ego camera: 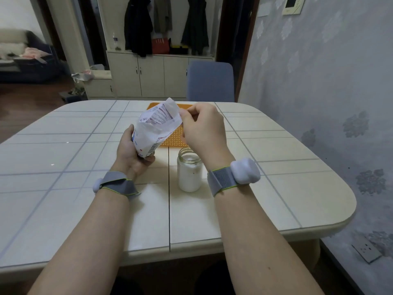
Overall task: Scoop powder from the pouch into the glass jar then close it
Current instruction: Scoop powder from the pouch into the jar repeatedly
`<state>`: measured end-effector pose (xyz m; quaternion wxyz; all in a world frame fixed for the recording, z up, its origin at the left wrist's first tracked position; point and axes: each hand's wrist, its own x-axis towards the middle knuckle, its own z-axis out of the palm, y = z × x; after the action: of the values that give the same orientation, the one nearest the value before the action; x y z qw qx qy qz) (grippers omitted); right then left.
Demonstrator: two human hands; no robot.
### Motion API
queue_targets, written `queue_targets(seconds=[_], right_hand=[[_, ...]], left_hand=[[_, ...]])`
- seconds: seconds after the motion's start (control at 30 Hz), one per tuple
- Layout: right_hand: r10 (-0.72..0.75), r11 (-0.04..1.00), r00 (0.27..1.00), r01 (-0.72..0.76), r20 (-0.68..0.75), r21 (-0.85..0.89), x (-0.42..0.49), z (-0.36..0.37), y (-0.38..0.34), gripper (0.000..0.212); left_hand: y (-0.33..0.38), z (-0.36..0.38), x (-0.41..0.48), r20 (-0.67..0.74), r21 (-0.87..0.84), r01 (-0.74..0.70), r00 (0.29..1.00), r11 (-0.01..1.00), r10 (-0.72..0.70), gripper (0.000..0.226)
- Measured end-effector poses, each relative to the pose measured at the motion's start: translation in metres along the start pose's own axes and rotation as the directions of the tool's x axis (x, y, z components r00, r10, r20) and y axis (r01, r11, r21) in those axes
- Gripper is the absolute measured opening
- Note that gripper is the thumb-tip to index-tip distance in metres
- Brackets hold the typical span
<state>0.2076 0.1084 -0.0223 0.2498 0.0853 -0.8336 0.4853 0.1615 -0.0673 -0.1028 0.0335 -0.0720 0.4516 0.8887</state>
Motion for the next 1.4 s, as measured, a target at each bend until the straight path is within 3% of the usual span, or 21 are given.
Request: queue_targets(seconds=[0.17, 0.3, 0.47, 0.7, 0.83, 1.07, 1.4], right_hand=[[-0.054, 0.998, 0.997, 0.051, -0.059, -0.044, -0.002, 0.002, -0.004, 0.019], [-0.189, 0.982, 0.979, 0.188, -0.072, -0.021, -0.010, 0.005, -0.016, 0.018], [-0.397, 0.918, 0.903, 0.395, -0.163, -0.045, -0.026, 0.018, -0.010, 0.016], [-0.406, 0.913, 0.902, 0.394, -0.146, -0.106, -0.023, 0.021, 0.006, 0.017], [-0.486, 0.868, 0.853, 0.448, -0.191, -0.213, -0.028, 0.009, -0.002, 0.016], [-0.596, 0.755, 0.801, 0.538, -0.050, -0.375, -0.021, 0.015, -0.007, 0.020], [-0.386, 0.774, 0.899, 0.438, 0.208, -0.458, -0.018, 0.024, -0.011, 0.018]], left_hand=[[-0.002, 0.005, -0.002, -0.115, 0.030, -0.015, 0.993, 0.999, 0.019, 0.047], [-0.003, 0.015, -0.003, -0.230, 0.194, -0.123, 0.959, 0.973, 0.167, 0.047], [-0.002, 0.012, -0.003, -0.236, 0.084, -0.147, 0.958, 0.986, 0.163, 0.048], [-0.001, 0.012, -0.009, -0.126, 0.024, -0.131, 0.983, 0.991, 0.133, 0.028], [0.000, 0.007, -0.008, -0.133, 0.034, -0.127, 0.983, 0.991, 0.130, 0.026], [-0.001, 0.002, 0.001, -0.145, 0.073, -0.052, 0.988, 0.996, 0.062, 0.032], [-0.001, 0.005, -0.001, -0.093, 0.038, -0.018, 0.995, 0.999, 0.022, 0.029]])
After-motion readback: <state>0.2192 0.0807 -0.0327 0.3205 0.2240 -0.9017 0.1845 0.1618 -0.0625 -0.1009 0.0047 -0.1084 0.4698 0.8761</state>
